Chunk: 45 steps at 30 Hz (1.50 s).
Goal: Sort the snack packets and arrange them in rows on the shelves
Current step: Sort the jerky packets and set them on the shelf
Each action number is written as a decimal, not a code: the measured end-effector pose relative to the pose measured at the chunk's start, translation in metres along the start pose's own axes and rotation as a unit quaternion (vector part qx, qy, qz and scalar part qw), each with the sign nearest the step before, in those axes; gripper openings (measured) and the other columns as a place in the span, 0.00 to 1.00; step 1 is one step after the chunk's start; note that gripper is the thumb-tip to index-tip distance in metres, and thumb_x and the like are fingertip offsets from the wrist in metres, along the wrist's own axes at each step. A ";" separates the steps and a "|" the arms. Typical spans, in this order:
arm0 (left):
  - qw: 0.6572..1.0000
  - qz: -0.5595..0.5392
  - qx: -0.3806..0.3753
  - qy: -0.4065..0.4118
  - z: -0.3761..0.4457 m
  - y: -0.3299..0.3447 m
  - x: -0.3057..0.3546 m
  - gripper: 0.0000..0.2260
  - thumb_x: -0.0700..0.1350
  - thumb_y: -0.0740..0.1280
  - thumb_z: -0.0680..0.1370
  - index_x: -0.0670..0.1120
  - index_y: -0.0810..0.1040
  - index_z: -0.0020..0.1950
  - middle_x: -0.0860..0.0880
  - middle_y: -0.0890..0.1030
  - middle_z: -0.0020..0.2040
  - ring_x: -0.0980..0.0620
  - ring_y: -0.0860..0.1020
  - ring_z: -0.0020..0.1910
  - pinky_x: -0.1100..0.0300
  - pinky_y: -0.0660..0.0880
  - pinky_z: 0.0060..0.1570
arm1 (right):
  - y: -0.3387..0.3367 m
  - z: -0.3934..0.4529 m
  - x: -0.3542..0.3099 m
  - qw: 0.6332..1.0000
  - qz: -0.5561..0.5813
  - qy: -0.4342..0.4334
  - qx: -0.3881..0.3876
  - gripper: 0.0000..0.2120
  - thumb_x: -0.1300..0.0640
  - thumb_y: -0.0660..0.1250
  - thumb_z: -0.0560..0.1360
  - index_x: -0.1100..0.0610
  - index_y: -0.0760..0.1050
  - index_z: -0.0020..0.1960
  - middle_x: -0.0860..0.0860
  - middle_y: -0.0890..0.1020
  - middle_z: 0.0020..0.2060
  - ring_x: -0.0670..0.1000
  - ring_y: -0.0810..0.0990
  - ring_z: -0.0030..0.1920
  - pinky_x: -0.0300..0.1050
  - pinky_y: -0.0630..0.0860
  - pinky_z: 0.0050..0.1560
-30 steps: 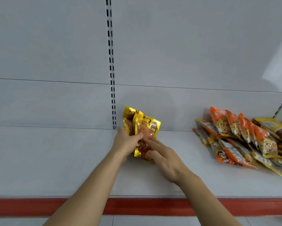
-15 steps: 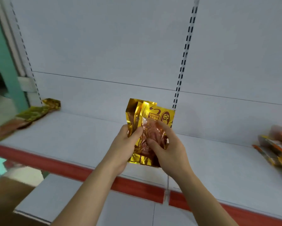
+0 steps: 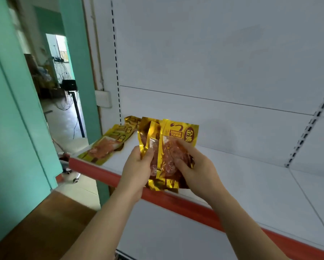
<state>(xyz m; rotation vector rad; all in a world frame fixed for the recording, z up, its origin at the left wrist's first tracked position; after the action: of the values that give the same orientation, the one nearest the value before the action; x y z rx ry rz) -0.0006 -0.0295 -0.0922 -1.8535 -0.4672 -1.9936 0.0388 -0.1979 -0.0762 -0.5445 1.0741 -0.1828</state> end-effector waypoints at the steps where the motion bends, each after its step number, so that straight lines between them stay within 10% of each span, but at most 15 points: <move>1: 1.000 0.005 0.018 0.006 0.013 -0.011 -0.001 0.08 0.52 0.62 0.86 0.55 0.79 0.60 0.54 0.85 0.55 0.51 0.83 0.56 0.46 0.80 0.59 | 0.009 0.011 -0.003 1.000 -0.006 -0.001 0.002 0.24 0.57 0.67 0.80 0.35 0.70 0.71 0.29 0.78 0.48 0.36 0.79 0.49 0.24 0.73 0.47; 10: 0.991 0.049 0.123 0.026 0.116 -0.090 0.007 0.10 0.51 0.62 0.86 0.48 0.79 0.60 0.48 0.83 0.54 0.45 0.83 0.53 0.40 0.80 0.57 | 0.075 0.134 0.011 0.992 -0.040 0.103 0.066 0.26 0.60 0.64 0.78 0.44 0.68 0.74 0.53 0.79 0.60 0.57 0.79 0.58 0.49 0.78 0.55; 20: 0.999 0.032 -0.014 -0.019 0.201 -0.124 -0.012 0.07 0.52 0.63 0.85 0.54 0.80 0.54 0.52 0.85 0.51 0.49 0.84 0.52 0.45 0.81 0.55 | 0.157 0.189 0.041 0.951 -0.266 0.154 -0.017 0.26 0.53 0.62 0.79 0.45 0.63 0.77 0.58 0.73 0.64 0.62 0.72 0.63 0.50 0.71 0.63; 28: 0.990 0.009 -0.133 -0.037 0.221 -0.124 -0.020 0.08 0.51 0.62 0.86 0.54 0.81 0.57 0.53 0.86 0.52 0.51 0.85 0.52 0.50 0.83 0.52 | 0.169 0.181 0.063 0.886 -0.417 0.197 -0.042 0.41 0.29 0.27 0.73 0.42 0.51 0.80 0.54 0.56 0.79 0.62 0.55 0.77 0.63 0.59 0.75; 34: 0.989 -0.033 -0.140 -0.031 0.222 -0.121 -0.021 0.06 0.52 0.65 0.84 0.54 0.82 0.54 0.53 0.87 0.50 0.52 0.86 0.48 0.52 0.84 0.47 | 0.156 0.157 -0.018 0.953 -0.153 0.169 0.198 0.12 0.47 0.55 0.84 0.46 0.74 0.62 0.49 0.81 0.54 0.53 0.79 0.58 0.47 0.74 0.52; 37: 0.989 -0.029 -0.144 -0.023 0.216 -0.113 -0.016 0.05 0.53 0.69 0.82 0.55 0.81 0.56 0.53 0.86 0.52 0.51 0.86 0.50 0.47 0.84 0.50 | 0.171 0.135 -0.048 0.976 -0.011 0.131 0.171 0.22 0.43 0.65 0.79 0.38 0.65 0.72 0.39 0.81 0.49 0.42 0.84 0.48 0.39 0.81 0.44; 45: 0.994 -0.019 -0.104 -0.005 0.212 -0.113 0.000 0.12 0.55 0.61 0.85 0.50 0.81 0.57 0.49 0.84 0.52 0.46 0.82 0.54 0.43 0.79 0.57 | 0.135 0.126 -0.036 0.946 -0.107 0.141 0.273 0.18 0.54 0.70 0.78 0.42 0.78 0.66 0.42 0.81 0.49 0.45 0.80 0.50 0.24 0.69 0.42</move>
<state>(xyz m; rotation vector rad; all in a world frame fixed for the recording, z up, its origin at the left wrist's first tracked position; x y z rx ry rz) 0.1288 0.1717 -0.0741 -1.9912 -0.3113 -2.1289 0.1156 -0.0261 -0.0707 -0.1287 1.1774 -0.7442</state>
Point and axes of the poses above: each hand's wrist, its own z-axis towards the middle knuckle, its own y-axis out of the palm, x = y × z, the point moved 2 cm from there along z, towards the middle knuckle
